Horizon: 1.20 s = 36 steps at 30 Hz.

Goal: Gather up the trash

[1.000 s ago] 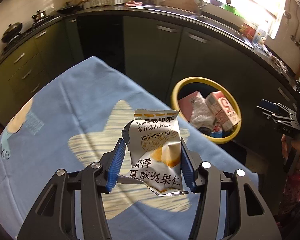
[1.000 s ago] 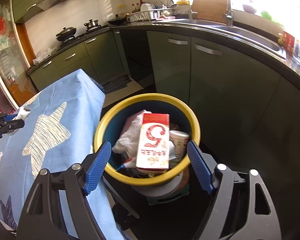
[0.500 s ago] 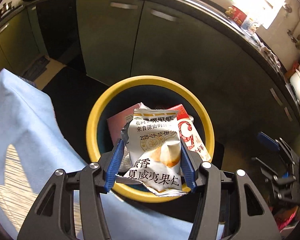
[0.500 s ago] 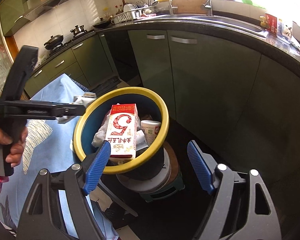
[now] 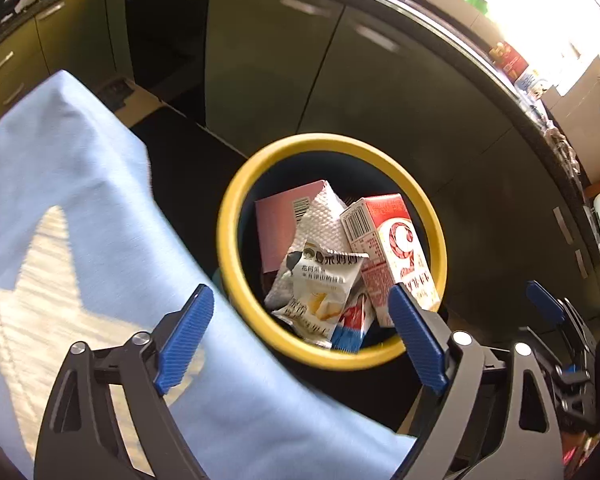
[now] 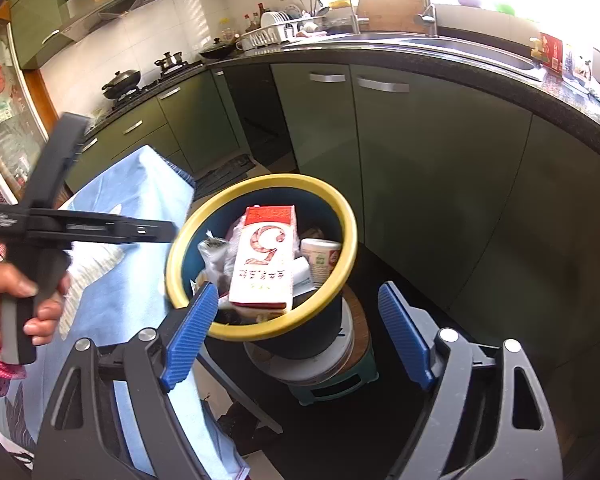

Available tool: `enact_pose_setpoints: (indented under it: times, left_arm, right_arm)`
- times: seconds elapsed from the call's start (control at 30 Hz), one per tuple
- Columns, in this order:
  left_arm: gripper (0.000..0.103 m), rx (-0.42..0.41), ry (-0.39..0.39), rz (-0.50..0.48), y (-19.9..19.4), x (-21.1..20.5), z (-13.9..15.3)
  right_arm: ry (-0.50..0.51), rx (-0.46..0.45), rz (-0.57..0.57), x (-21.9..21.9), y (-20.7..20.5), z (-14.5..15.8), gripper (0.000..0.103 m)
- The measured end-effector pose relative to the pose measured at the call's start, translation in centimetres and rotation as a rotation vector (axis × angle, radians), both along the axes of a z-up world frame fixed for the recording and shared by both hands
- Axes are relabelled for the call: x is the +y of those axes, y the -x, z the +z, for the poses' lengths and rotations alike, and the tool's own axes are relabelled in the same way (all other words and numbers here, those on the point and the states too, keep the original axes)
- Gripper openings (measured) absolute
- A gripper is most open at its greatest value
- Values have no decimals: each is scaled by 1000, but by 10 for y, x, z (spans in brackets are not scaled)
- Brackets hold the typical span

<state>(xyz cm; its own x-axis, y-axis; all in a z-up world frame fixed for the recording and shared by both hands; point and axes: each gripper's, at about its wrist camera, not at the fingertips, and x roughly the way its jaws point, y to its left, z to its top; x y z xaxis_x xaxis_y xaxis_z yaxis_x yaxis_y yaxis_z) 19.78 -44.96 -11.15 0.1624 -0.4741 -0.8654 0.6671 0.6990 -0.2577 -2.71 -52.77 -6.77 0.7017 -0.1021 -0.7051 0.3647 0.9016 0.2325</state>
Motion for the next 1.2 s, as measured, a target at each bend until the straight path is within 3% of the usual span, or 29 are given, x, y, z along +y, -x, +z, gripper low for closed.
enact_pose_setpoints:
  times: [0.13,0.23,0.33,0.5,0.87,1.2]
  left_arm:
    - [97,-98,59,8,26,48,26]
    - [98,-255,70,49,52,95,51]
    - [98,-417,104,140,80,151,76]
    - [98,-591,91,303,125,236,106]
    - [98,-703,6,627,184,371,124]
    - [98,-756,66,749,242,433,145]
  right_arm:
    - [-3,1,35,16,3,1,82]
    - [6,-9,62,32,4,5,85]
    - [24,-24,86,48,4,11,94]
    - [78,-39,123,79,4,23,96]
    - [160,-94,207,140,13,59,96]
    - [251,-225,178,177,52,109,96]
